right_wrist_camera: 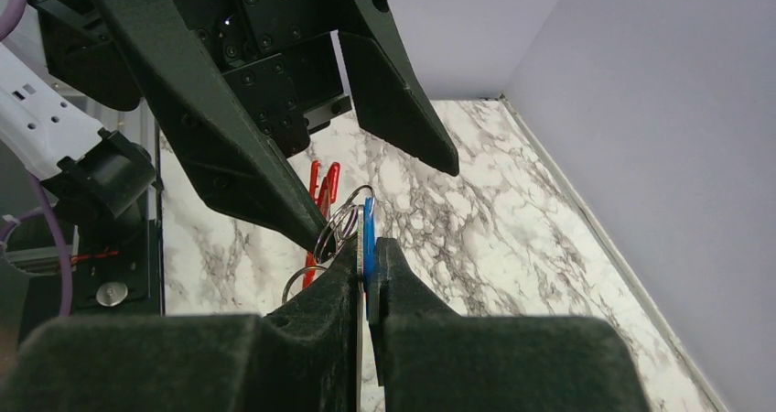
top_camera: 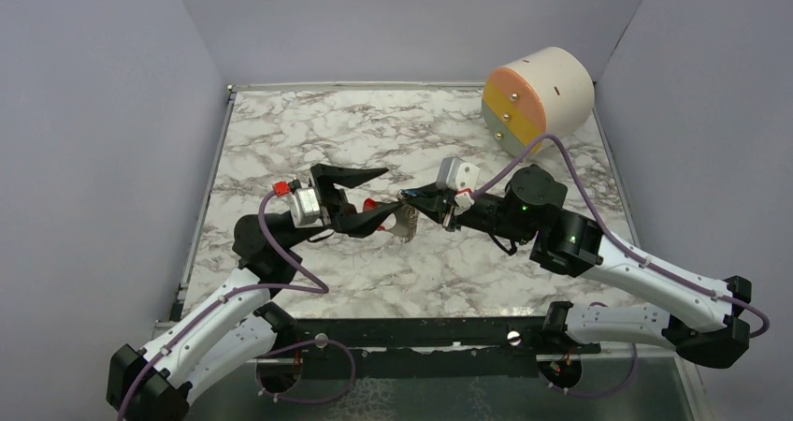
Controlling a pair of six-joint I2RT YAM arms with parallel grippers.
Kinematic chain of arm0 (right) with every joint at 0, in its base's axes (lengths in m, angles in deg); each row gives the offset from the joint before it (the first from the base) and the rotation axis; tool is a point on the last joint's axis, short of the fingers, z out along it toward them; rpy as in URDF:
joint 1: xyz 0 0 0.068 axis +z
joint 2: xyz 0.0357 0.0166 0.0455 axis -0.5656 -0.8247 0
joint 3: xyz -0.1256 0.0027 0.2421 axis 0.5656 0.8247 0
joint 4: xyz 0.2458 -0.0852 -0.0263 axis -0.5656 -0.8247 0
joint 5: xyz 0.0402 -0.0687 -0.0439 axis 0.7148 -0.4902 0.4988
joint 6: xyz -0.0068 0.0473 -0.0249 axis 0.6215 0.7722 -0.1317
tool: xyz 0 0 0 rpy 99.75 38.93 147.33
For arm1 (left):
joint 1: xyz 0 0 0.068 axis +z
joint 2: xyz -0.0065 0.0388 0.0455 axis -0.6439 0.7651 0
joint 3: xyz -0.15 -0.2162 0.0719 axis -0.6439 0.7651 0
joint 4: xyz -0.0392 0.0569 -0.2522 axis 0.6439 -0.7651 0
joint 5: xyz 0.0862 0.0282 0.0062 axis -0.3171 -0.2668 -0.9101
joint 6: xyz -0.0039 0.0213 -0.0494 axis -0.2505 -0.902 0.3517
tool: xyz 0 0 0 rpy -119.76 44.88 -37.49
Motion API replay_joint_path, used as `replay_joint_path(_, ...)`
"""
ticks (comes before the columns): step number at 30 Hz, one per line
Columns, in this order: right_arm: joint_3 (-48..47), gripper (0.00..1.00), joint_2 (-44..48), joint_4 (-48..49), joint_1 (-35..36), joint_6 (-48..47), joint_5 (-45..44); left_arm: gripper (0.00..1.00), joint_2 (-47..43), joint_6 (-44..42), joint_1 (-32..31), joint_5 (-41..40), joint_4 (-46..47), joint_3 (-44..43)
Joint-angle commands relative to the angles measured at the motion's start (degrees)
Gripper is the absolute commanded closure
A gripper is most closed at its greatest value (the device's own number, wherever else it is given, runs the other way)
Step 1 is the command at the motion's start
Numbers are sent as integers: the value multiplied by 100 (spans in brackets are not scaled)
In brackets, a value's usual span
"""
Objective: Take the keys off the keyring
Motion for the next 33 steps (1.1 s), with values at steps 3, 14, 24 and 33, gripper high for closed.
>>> replay_joint_path(3,-48,99,54,269,34,-20,15,37,-19,-74,12,26,-65,-191)
replay_joint_path(14,-47,99,49,286,30,-20,-19,34,-276,136,13,407,-70,-149)
replay_joint_path(24,-42,99,79,278,31,17,13,36,-452,120,16,296,-68,-132)
replay_joint_path(33,-40,99,85,278,34,24,29,58,-142,52,13,137,-67,-303)
